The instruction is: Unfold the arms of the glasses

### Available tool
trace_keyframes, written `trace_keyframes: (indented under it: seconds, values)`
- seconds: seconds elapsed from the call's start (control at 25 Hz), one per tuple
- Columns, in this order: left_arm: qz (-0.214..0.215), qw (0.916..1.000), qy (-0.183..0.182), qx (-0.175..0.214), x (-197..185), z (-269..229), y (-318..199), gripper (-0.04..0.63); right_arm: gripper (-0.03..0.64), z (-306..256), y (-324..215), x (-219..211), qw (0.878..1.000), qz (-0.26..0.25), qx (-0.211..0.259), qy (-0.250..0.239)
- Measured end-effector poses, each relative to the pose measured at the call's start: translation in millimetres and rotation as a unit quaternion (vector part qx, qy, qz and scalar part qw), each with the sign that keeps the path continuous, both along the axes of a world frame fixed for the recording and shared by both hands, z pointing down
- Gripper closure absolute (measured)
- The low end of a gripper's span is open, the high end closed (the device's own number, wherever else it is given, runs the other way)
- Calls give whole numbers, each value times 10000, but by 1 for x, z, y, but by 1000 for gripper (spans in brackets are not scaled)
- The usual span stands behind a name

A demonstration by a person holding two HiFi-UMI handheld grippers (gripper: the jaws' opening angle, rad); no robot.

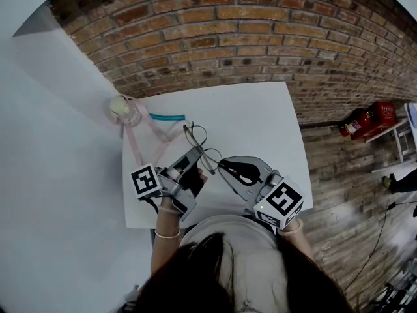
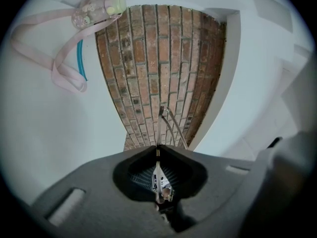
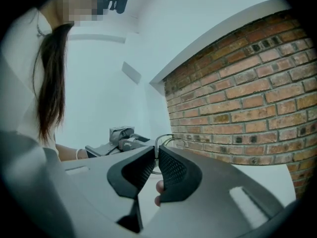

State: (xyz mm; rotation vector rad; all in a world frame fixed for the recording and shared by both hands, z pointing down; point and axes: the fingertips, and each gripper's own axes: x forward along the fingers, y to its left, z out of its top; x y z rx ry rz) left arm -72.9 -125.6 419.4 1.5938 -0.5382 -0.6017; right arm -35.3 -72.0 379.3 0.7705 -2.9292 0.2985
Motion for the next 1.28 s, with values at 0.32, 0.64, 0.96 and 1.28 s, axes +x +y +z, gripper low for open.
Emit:
trace_keyframes:
  seconds: [0.32, 0.64, 0.96, 1.28]
  values:
    - [96, 9999, -53, 11, 2, 4, 1, 572, 583, -12, -1, 3, 9998, 51, 98, -167]
    - [174, 9998, -115, 16, 5, 7, 3, 572, 583, -22, -5, 7, 9993, 113, 148, -330]
    - [266, 9995, -180, 16, 12, 6, 6, 572, 584, -37, -8, 15, 9982, 179, 183, -535]
    - [380, 9991, -201, 20, 19, 8, 10, 572, 584, -48, -12, 22, 9969, 248, 250, -699]
